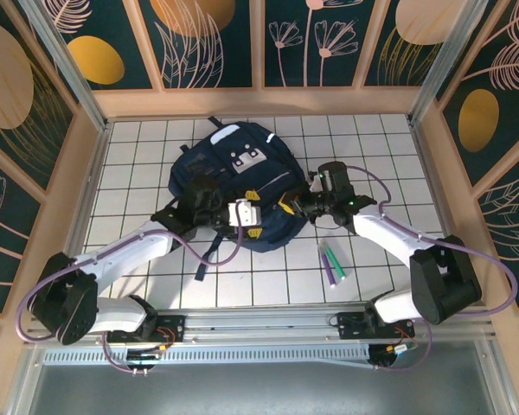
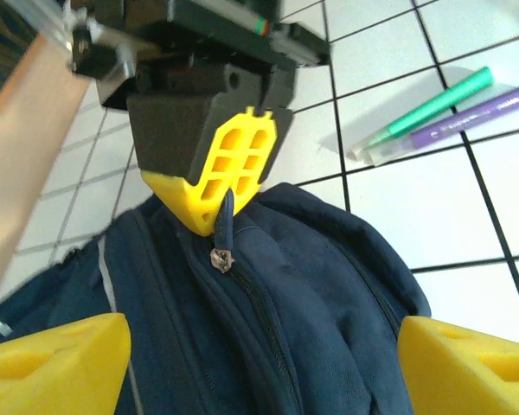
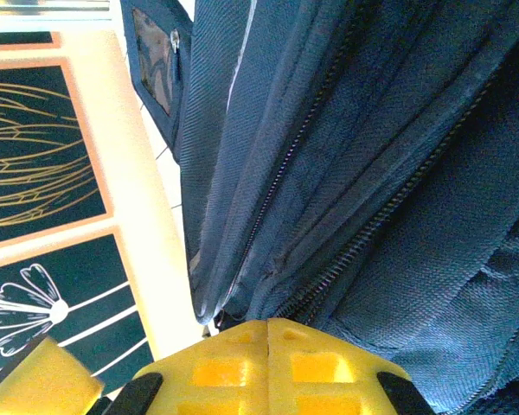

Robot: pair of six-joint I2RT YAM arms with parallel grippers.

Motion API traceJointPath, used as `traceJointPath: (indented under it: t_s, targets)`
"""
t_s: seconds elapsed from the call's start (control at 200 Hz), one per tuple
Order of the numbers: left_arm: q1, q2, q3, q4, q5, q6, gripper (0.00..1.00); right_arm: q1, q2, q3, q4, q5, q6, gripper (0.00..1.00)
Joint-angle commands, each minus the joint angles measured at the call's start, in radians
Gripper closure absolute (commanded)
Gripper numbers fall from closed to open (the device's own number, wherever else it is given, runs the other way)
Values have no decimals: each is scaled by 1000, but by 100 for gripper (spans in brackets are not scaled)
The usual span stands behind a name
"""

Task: Pack the student bag

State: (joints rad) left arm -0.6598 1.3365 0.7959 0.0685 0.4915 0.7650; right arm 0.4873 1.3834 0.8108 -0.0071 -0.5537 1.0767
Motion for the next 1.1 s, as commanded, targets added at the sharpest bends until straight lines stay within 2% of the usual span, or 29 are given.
traceJointPath:
  t_s: [0.0, 0.07, 0.22, 0.24, 0.28, 0.35, 0.48, 0.575, 0.701, 0.861, 0.931, 1.011, 1.096]
  targets:
    - [-15, 85, 55, 38, -172, -140, 25, 22, -63, 39, -11, 113, 49, 100]
    - [-16, 136, 85, 21, -230, -144, 29, 24, -88, 35, -50, 170, 81, 100]
    - [-21, 199, 101, 23, -254, -136, 38, 29, -139, 5, -116, 283, 195, 100]
    - [-22, 204, 99, 23, -260, -130, 42, 29, -138, 9, -143, 299, 214, 100]
    - [-22, 212, 95, 24, -271, -121, 59, 31, -135, 31, -182, 316, 221, 100]
    - [-23, 219, 98, -3, -280, -88, 100, 35, -125, 64, -256, 363, 218, 100]
    - [-23, 179, 68, -27, -258, -5, 100, 17, -104, 92, -340, 433, 218, 100]
    - [-22, 131, 31, -27, -262, 54, 100, -41, -88, 79, -323, 394, 213, 100]
    - [-17, 103, 10, -56, -330, 116, 100, -121, -77, 65, -299, 331, 228, 100]
    - [29, 96, -19, -36, -331, 124, 100, -214, -70, 55, -267, 282, 226, 100]
    - [53, 81, -39, -15, -321, 133, 100, -249, -61, 53, -248, 258, 201, 100]
    - [70, 51, -44, -19, -262, 145, 100, -266, -49, 51, -182, 181, 144, 100]
    - [71, 33, -27, -37, -207, 136, 100, -256, -25, 86, -152, 73, -16, 100]
